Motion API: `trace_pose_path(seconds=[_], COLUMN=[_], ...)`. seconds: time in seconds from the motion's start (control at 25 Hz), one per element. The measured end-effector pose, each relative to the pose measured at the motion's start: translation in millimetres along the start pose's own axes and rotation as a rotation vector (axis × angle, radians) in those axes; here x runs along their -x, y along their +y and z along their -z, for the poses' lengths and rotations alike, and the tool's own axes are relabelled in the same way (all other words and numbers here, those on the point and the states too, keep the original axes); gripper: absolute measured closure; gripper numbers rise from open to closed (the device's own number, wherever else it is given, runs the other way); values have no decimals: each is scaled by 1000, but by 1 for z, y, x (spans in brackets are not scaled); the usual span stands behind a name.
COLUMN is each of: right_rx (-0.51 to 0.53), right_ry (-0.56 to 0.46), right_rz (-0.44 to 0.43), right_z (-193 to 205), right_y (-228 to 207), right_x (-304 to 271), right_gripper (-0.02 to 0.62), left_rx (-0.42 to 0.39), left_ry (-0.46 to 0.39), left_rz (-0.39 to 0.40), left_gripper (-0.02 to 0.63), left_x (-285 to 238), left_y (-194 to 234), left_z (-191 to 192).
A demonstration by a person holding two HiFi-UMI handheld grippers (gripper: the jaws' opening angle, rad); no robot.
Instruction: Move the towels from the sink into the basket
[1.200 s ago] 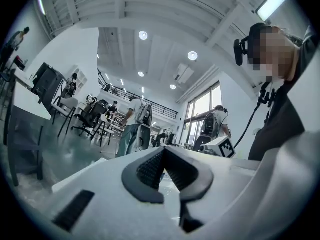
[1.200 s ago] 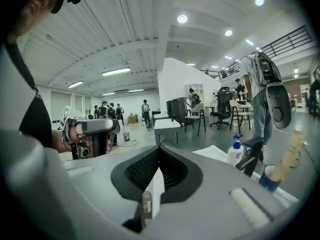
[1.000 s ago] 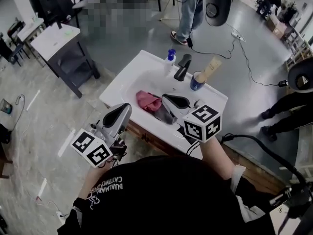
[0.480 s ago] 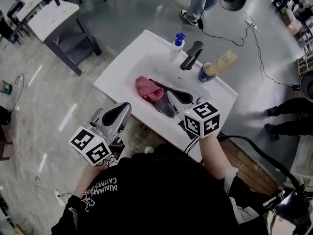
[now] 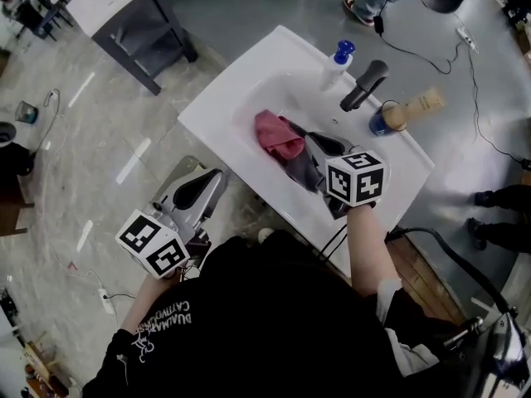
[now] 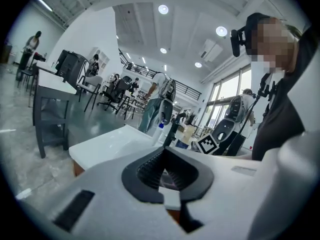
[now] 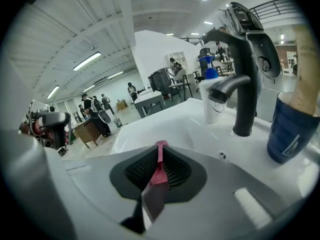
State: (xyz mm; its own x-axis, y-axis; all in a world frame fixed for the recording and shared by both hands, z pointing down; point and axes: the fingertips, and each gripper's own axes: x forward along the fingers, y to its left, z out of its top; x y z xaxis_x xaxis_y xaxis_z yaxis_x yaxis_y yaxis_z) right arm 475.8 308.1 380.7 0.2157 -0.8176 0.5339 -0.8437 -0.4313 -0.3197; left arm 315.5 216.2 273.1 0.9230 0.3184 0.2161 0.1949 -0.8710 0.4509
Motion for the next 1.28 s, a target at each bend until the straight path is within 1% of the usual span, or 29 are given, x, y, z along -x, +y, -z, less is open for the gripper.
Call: trace_pose_path(seconds=[0.08, 0.12, 0.32, 0.52, 0.64, 0.76, 0.88, 1.0, 1.08, 1.28], right_rx=[-37, -57, -147, -159, -160, -158, -144, -103, -78, -66], right_ry=[32, 45, 96, 137, 157, 179, 217, 259, 274, 280], right_rz=[-7, -10, -31, -63, -80, -121, -147, -121, -89, -55], right_z=[11, 16, 37, 46, 50, 54, 63, 74, 77, 75], right_y=[-8, -12, -27, -22, -15, -4, 1, -3, -4, 2], right_x=[-14, -20, -46, -63, -72, -77, -82, -87, -89, -85], right_gripper=[534, 520, 486, 491, 502, 502, 476, 476, 494, 529], left_rx=[8, 15, 62, 94, 106, 110, 107, 107, 110, 111], left_ry=[7, 8, 2, -15, -21, -26, -30, -38, -41, -63], left_rz=[-32, -49, -122, -164, -170, -170, -174, -187, -195, -202], left_gripper=[604, 604, 604, 604, 604, 604, 604, 604, 604, 604], left_x=[8, 12, 29, 43, 46, 47, 47, 50, 55, 70], left_y=[7, 11, 27, 36, 38, 39, 40, 43, 43, 41], left_z=[4, 6, 13, 14, 17, 19, 21, 23, 24, 21])
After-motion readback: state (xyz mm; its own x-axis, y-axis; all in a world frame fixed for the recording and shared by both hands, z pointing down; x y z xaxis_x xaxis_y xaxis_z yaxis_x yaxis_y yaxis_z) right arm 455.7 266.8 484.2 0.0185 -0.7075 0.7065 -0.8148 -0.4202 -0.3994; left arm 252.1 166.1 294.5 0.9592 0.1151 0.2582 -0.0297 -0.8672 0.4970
